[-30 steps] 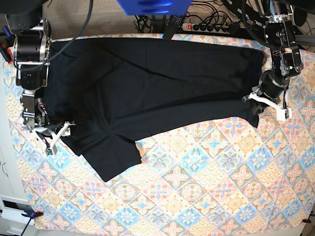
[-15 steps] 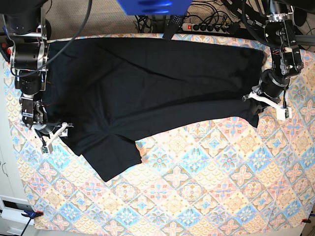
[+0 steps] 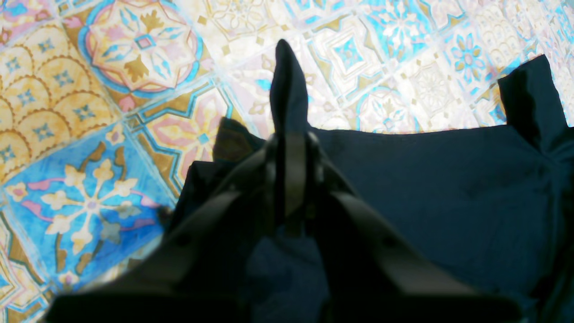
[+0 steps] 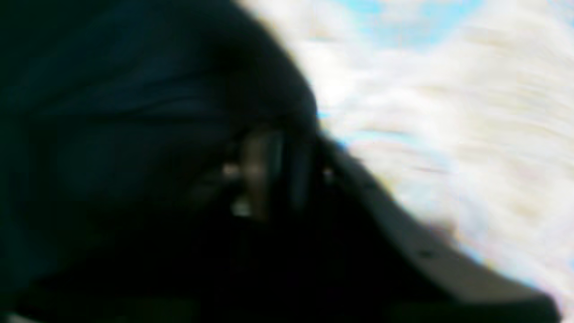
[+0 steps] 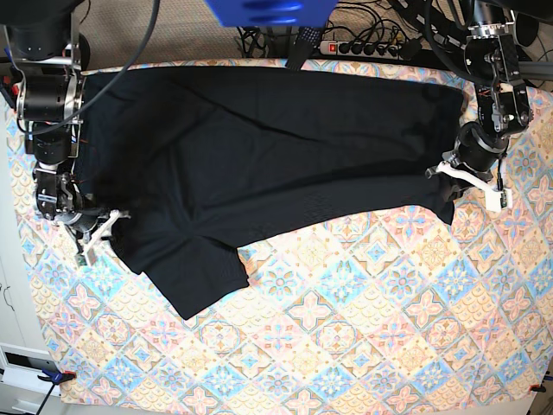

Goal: Fold the T-shirt properly
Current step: 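Fold the grasped side lengthwise over the shirt toward the shoulder edge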

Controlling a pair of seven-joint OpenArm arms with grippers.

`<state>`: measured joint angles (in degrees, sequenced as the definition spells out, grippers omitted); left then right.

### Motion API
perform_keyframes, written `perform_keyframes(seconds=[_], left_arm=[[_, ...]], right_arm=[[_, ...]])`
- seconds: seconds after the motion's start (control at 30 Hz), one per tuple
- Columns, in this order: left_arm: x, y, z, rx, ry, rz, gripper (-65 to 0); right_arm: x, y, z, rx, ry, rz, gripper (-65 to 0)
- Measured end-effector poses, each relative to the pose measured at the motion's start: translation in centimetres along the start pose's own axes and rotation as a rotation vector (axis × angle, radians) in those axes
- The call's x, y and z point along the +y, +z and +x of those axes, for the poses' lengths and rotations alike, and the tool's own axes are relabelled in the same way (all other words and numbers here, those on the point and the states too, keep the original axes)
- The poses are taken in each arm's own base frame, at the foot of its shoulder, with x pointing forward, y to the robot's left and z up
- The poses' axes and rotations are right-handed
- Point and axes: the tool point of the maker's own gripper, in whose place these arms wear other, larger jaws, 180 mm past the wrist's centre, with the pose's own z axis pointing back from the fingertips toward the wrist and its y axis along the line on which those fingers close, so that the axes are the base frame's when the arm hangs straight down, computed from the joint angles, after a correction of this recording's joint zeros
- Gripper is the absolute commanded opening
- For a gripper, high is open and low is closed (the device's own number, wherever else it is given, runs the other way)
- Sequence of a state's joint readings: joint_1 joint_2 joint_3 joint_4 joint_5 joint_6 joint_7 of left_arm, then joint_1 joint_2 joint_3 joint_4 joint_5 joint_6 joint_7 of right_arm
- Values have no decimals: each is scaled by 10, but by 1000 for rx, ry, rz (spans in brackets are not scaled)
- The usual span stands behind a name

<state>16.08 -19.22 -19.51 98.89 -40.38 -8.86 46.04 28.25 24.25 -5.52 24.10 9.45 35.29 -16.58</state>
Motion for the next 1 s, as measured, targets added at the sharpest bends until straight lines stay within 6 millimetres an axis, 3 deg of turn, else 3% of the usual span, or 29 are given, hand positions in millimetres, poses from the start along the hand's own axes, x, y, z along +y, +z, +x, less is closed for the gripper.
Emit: perform_keyframes(seconds=[0.13,0.3,0.5,0.7,0.83,1.0], left_arm=[[0,0,0,0,0,0,-650],[0,0,-1,2,0,1,-650],[2,1,1,-5,8,4,-650],[15,6,9,-30,16,36,-650],[15,7,10,-32,21,36,-650],[17,12,6,-24,13,42,-650]], right_arm=[[12,0,0,-1,10,59,-643],[16,7,8,-37,81,70,-646],[16,23,2,-66,137,59,-646],[-12,51,7,-161,85,-18,-646],[-12,67,-10,-121,121,-42,-646],[-10,92,2,-179,183,-74,-645]])
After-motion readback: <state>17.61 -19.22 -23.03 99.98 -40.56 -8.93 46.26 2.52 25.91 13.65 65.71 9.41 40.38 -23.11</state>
